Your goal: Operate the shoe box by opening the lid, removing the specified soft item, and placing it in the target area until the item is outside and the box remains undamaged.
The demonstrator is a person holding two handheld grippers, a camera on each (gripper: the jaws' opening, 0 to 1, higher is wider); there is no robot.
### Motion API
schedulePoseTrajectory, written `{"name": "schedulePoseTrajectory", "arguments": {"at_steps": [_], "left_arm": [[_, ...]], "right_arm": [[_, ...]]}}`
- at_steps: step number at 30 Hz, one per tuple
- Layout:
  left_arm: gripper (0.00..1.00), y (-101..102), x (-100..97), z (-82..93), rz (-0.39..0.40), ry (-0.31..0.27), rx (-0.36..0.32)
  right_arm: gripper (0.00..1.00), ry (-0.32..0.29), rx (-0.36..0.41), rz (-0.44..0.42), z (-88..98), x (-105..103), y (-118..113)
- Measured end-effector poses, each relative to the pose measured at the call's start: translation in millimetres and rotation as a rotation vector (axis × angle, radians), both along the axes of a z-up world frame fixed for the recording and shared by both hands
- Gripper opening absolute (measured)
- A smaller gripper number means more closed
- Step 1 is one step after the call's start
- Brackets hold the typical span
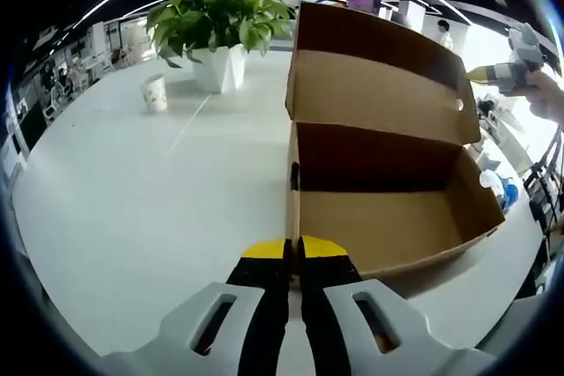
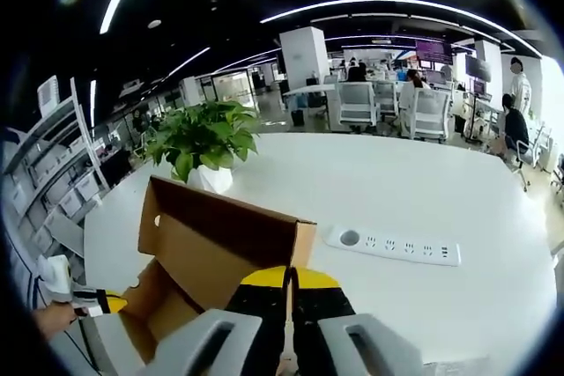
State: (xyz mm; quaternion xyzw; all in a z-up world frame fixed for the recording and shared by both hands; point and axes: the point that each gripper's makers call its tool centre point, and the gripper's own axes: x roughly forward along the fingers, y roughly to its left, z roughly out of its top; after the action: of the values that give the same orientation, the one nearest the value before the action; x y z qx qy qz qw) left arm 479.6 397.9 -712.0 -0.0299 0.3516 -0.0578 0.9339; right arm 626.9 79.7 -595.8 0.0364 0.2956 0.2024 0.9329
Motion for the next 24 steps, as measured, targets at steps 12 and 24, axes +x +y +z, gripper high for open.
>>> {"name": "schedulePoseTrajectory", "arguments": {"at_steps": [12, 24], "left_arm": [[0.01, 0.3, 0.2, -0.4, -0.001, 0.000, -0.003], [0.01, 0.1, 0.5, -0.2, -0.001, 0.000, -0.004]], "right_arm": [[0.00, -0.019, -0.003, 0.014, 3.9, -6.8, 0.4], [0.00, -0.032, -0.008, 0.036, 8.0, -14.8, 0.5]]}}
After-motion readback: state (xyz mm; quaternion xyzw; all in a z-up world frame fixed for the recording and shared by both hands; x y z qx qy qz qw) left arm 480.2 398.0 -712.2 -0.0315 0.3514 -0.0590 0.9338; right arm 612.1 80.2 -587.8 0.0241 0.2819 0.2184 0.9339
